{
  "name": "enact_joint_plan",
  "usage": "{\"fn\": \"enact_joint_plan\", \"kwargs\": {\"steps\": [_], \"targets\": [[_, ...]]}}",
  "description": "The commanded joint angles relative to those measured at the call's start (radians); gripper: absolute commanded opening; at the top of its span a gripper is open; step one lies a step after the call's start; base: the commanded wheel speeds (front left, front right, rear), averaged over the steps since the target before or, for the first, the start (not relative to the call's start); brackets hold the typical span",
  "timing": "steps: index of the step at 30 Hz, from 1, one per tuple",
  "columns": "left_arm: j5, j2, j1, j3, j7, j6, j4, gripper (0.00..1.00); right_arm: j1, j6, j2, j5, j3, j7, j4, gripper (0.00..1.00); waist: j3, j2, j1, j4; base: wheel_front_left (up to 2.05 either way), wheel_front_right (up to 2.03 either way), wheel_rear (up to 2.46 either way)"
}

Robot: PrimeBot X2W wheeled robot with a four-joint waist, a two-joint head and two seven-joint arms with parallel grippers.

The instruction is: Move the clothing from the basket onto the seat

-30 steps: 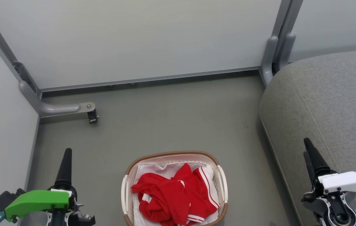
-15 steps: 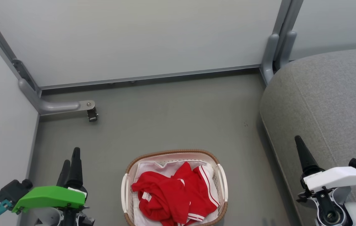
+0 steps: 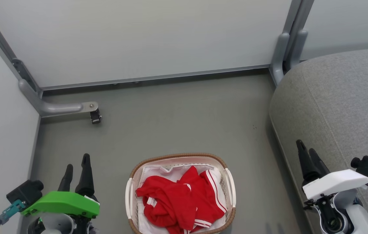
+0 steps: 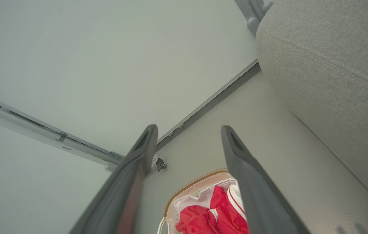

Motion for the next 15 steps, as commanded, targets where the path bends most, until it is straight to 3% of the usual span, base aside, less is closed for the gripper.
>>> {"fn": "enact_joint_plan", "kwargs": {"steps": [1,15], "targets": [[0.041,0.016,-0.029,-0.011,-0.012,0.008,-0.011,1.0,-0.02,0.0,-0.014,-0.035,0.008,-0.012,-0.005,1.0,0.001,0.0,-0.0001,0.001,0.0,0.0,0.0],[0.229,0.039,-0.015,-0.069,-0.058,0.052,-0.007,1.0,-0.022,0.0,-0.025,-0.218,0.06,-0.059,0.028,1.0,0.009,0.0,-0.0001,0.004,0.0,0.0,0.0]]}}
